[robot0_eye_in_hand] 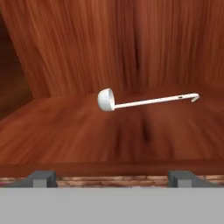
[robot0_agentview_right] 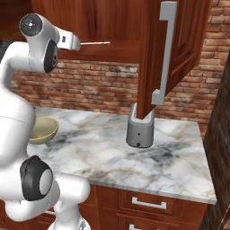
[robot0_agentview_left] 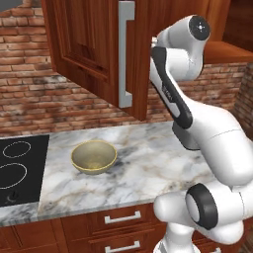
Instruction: Open the cabinet and move the ladle to the pot. Then close the cabinet.
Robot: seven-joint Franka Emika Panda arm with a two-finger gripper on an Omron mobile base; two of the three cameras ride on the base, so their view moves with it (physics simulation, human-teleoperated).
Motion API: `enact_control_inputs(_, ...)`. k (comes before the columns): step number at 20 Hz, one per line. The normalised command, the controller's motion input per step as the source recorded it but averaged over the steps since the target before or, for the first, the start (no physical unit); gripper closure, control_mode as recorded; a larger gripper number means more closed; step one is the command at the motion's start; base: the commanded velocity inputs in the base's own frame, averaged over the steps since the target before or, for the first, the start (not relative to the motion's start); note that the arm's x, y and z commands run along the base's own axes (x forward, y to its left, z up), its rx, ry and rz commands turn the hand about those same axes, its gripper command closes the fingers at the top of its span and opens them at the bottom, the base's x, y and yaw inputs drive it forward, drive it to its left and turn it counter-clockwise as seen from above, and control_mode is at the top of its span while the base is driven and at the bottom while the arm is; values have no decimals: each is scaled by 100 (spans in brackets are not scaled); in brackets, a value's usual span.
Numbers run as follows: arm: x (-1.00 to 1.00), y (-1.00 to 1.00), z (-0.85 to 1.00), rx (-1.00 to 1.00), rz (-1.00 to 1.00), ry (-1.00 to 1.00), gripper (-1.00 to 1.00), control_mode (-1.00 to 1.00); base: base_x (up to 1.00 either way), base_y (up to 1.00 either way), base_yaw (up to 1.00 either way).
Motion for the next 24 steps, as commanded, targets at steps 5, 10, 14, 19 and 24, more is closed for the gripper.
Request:
enact_control_inputs(5, 72, 4, 0, 0, -3, 7, -100, -100, 0, 0, 0)
enact_control_inputs(10, 55, 24, 0, 0, 0, 8, -100, -100, 0, 0, 0)
enact_control_inputs(14, 52, 24, 0, -1, 0, 5, -100, -100, 0, 0, 0)
enact_control_inputs(19, 42, 10, 0, -10, 0, 0, -100, -100, 0, 0, 0)
enact_control_inputs(24, 24, 0, -8, -10, 0, 0, -100, -100, 0, 0, 0)
